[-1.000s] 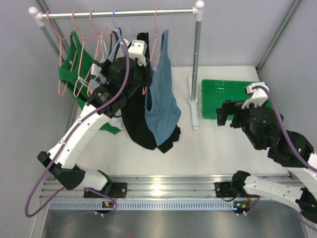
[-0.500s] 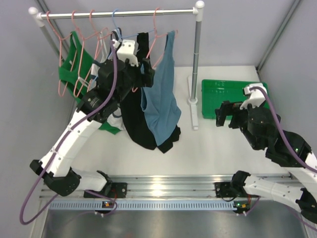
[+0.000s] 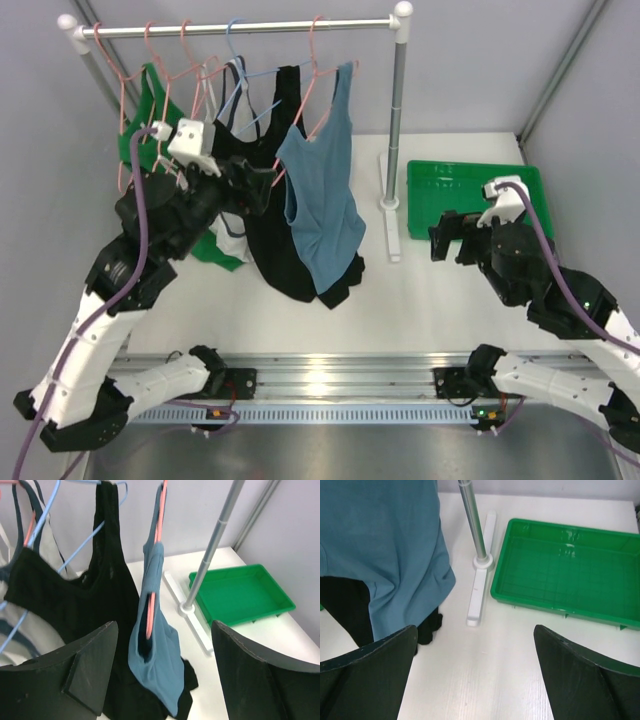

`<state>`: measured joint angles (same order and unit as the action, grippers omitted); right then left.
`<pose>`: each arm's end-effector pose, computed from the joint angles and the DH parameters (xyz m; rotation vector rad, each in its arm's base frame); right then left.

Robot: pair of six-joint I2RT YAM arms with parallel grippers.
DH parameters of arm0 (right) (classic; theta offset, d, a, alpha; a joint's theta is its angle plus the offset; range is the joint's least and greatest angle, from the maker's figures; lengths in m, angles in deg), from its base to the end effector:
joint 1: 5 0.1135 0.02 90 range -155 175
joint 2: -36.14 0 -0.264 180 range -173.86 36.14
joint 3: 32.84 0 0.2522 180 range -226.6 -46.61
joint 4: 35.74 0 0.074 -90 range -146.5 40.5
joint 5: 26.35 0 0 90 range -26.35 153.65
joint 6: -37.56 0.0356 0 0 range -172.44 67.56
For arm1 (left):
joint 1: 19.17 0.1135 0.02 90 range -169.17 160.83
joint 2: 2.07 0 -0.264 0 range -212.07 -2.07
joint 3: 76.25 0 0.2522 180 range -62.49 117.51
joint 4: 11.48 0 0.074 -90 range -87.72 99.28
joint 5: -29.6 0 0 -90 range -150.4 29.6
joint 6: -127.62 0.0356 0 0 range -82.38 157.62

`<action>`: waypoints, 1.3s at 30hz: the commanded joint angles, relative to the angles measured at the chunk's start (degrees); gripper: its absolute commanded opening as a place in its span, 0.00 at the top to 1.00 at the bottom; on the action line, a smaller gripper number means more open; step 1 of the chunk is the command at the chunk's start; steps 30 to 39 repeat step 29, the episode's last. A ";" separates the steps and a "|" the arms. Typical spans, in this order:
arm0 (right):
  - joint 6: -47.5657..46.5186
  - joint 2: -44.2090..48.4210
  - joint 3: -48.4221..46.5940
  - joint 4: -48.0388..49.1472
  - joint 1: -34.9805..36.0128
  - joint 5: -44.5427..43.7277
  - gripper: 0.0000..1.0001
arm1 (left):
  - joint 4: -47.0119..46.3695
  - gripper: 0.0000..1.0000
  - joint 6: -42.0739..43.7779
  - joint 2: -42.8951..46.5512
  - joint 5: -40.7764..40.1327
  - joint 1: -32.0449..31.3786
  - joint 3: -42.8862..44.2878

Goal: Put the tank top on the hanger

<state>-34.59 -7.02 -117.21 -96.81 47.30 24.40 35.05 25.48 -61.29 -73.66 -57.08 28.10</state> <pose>0.0867 0.0754 0.4257 -0.1019 1.8388 0.1994 0.1403 -0.0989 0.5164 0.1806 1.6065 -0.4939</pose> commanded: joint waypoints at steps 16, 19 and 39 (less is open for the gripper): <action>11.68 8.70 19.63 5.30 0.88 2.50 0.00 | 5.81 0.18 -10.62 30.12 8.60 0.20 -34.85; 12.65 10.19 21.21 5.47 0.71 2.77 0.00 | 4.58 0.18 -12.64 32.75 8.25 0.20 -39.16; 13.00 11.60 22.09 4.51 0.79 2.33 0.00 | 3.00 0.17 -13.96 35.58 8.42 0.12 -43.74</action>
